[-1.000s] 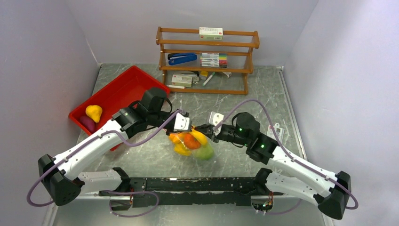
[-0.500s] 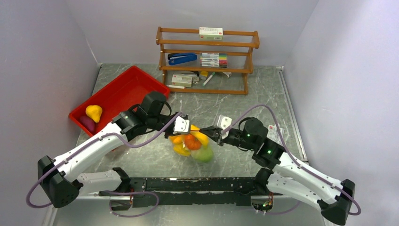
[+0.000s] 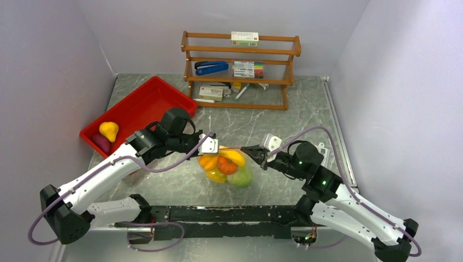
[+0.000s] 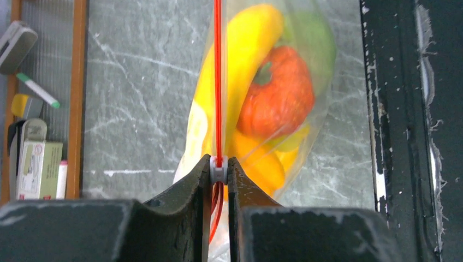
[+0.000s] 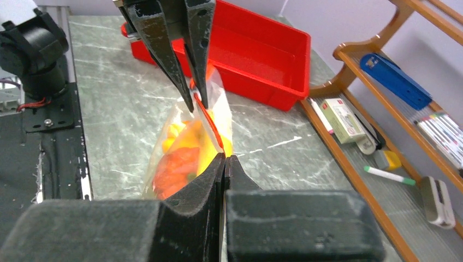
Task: Place the food in the zip-top bag and seal the zipper
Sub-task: Zip the zipper food storage bag at the center of the board, then place the zipper food storage bag at the center of the board.
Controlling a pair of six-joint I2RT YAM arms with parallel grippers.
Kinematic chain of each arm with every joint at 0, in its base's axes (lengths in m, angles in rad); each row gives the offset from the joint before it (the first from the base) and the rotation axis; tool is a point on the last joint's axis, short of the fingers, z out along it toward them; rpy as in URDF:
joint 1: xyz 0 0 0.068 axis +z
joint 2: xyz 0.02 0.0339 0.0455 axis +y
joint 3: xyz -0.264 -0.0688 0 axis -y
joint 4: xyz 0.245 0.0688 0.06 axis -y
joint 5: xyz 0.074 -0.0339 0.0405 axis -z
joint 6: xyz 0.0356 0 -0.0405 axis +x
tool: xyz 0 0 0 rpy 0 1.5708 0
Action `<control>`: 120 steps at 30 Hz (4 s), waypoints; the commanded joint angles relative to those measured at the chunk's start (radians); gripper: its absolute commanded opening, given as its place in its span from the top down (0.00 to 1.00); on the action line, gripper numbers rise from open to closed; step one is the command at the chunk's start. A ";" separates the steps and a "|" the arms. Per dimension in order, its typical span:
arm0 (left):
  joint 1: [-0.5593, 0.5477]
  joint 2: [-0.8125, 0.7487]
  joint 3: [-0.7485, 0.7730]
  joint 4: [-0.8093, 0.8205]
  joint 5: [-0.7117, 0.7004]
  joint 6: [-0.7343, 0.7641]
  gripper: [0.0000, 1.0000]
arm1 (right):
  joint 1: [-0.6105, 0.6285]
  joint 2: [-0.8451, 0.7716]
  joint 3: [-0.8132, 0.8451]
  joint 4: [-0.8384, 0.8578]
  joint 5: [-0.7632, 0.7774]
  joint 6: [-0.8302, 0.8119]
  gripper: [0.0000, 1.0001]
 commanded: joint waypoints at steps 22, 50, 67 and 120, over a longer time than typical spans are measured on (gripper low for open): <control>0.090 -0.108 0.146 -0.291 -0.071 -0.006 0.93 | -0.005 -0.078 0.119 -0.020 0.276 -0.043 1.00; 0.090 -0.118 0.096 -0.121 0.049 0.021 0.93 | 0.011 0.528 0.311 -0.074 -0.170 -0.173 0.73; 0.091 -0.229 0.025 -0.257 -0.181 -0.050 0.93 | -0.088 0.323 0.261 -0.280 -0.031 -0.231 1.00; 0.152 -0.007 -0.219 0.225 0.171 -0.070 0.84 | -0.355 0.283 0.077 -0.233 -0.277 0.001 0.60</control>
